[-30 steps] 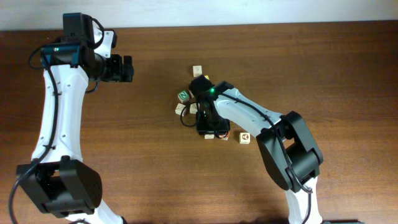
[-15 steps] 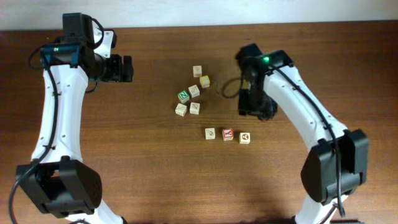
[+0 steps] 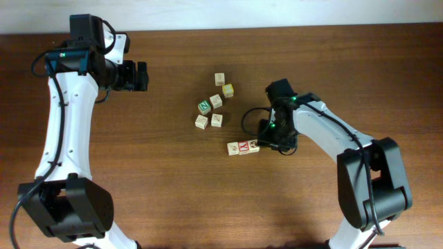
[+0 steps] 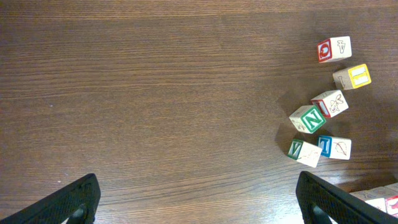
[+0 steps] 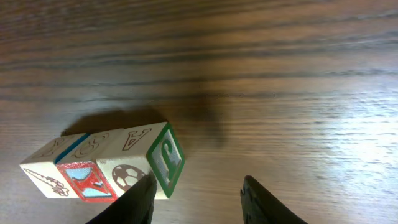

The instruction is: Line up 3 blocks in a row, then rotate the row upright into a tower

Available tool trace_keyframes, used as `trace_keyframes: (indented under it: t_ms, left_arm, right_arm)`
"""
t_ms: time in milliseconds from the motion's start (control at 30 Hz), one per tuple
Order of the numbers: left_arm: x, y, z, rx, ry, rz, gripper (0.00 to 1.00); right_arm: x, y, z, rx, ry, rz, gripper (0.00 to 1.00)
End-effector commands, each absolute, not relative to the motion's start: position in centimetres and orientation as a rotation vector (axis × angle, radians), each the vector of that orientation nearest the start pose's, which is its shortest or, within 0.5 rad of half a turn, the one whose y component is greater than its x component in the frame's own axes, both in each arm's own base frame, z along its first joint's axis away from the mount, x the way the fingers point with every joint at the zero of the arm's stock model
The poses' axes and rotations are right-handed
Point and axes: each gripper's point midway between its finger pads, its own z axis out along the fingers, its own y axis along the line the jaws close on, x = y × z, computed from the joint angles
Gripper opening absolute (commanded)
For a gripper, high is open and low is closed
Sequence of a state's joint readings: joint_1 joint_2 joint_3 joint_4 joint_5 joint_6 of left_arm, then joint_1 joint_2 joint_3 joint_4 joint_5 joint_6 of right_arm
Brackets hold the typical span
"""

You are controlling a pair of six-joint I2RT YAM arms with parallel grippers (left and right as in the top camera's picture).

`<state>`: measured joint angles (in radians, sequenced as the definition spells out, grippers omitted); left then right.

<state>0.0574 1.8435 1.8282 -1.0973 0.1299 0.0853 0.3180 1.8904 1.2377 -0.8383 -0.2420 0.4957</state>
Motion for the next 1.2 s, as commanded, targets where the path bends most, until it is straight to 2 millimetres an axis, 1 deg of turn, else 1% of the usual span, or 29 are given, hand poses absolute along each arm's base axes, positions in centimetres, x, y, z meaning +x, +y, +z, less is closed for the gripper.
trace_keyframes:
  t_ms: [0,67,133,167,200,267,333,367,400,433,467,533,567,600,633,700,733,767,800,833,867,933,1000,1033,1067,1167]
  left_arm:
    - [44.8,0.2,20.6,0.074,2.667,-0.131,0.99]
    - [44.8,0.2,20.6,0.074,2.667,-0.131,0.99]
    - [44.8,0.2,20.6,0.073,2.667,-0.131,0.99]
    - [44.8,0.2,20.6,0.074,2.667,-0.131,0.99]
    - [44.8,0.2,20.6,0.074,2.667,-0.131,0.99]
    - [44.8,0.2,20.6,0.073,2.667,-0.131,0.99]
    - [44.8,0.2,20.6,0.074,2.667,-0.131,0.99]
    - [44.8,0.2,20.6,0.074,2.667,-0.131,0.99]
    - [44.8,0.2,20.6,0.074,2.667,-0.131,0.99]
    - [44.8,0.2,20.6,0.074,2.667,-0.131,0.99]
    - [44.8,0.2,20.6,0.073,2.667,-0.131,0.99]
    - [44.8,0.2,20.6,0.073,2.667,-0.131,0.99]
    - [44.9,0.2,20.7,0.075,2.664,-0.138,0.99]
    - [46.0,0.0,21.3,0.08,2.611,-0.148,0.99]
    - [46.1,-0.5,21.4,0.088,2.601,-0.185,0.99]
    - [46.0,-1.0,21.5,0.098,2.599,-0.221,0.99]
    - [46.0,-2.1,21.8,0.121,2.585,-0.308,0.99]
    - [45.8,-3.7,21.6,0.153,2.577,-0.433,0.98]
    - [45.5,-5.0,21.2,0.175,2.583,-0.526,0.74]
    - [45.1,-6.5,19.5,0.19,2.623,-0.597,0.21]
    - [43.9,-8.1,16.0,0.149,2.73,-0.647,0.0]
    - [41.9,-10.2,12.0,0.082,2.865,-0.695,0.0]
    - [39.6,-12.3,9.0,0.096,2.961,-0.687,0.0]
    - [37.6,-13.7,6.8,0.033,3.042,-0.653,0.0]
    - [36.0,-15.4,5.0,0.024,3.081,-0.656,0.0]
    - [32.9,-18.7,1.9,0.074,3.125,-0.657,0.0]
  right_arm:
    - [30.8,16.5,0.5,0.196,3.177,0.37,0.45]
    - [30.4,17.4,0.5,0.152,3.177,0.373,0.45]
    - [30.3,17.5,0.6,0.149,3.181,0.384,0.46]
    - [30.6,17.6,0.9,0.119,3.174,0.387,0.52]
    - [31.2,17.8,1.8,0.054,3.16,0.392,0.56]
    - [32.2,17.4,3.2,0.046,3.143,0.328,0.57]
    - [33.4,17.1,4.7,0.002,3.119,0.327,0.57]
    - [33.9,16.5,5.3,0.025,3.115,0.334,0.56]
    - [34.2,16.1,5.7,-0.013,3.116,0.383,0.55]
    - [34.1,15.4,5.9,-0.068,3.125,0.473,0.54]
    - [34.1,14.8,5.8,-0.102,3.119,0.531,0.51]
    - [34.5,13.9,5.9,-0.191,3.064,0.71,0.39]
    - [34.7,14.0,5.8,-0.208,3.021,0.807,0.27]
    - [34.8,14.2,5.3,-0.197,2.989,0.86,0.11]
    - [34.6,14.6,4.9,-0.201,2.97,0.907,0.04]
    - [33.7,15.6,3.6,-0.193,2.935,1.018,0.04]
    - [33.4,15.6,3.0,-0.169,2.935,1.03,0.04]
    - [33.1,15.9,2.6,-0.175,2.922,1.056,0.04]
    - [33.0,16.1,2.2,-0.189,2.909,1.058,0.04]
    - [33.0,16.1,1.6,-0.159,2.907,1.052,0.04]
    - [33.0,16.0,1.2,-0.124,2.915,1.034,0.04]
    - [33.1,16.0,1.2,-0.128,2.907,1.034,0.04]
    - [33.4,16.1,1.3,-0.109,2.901,1.035,0.04]
    - [33.6,16.0,1.2,-0.098,2.899,1.027,0.04]
    - [33.7,15.7,1.0,-0.054,2.914,0.996,0.04]
    - [33.7,15.7,1.0,-0.045,2.917,0.995,0.04]
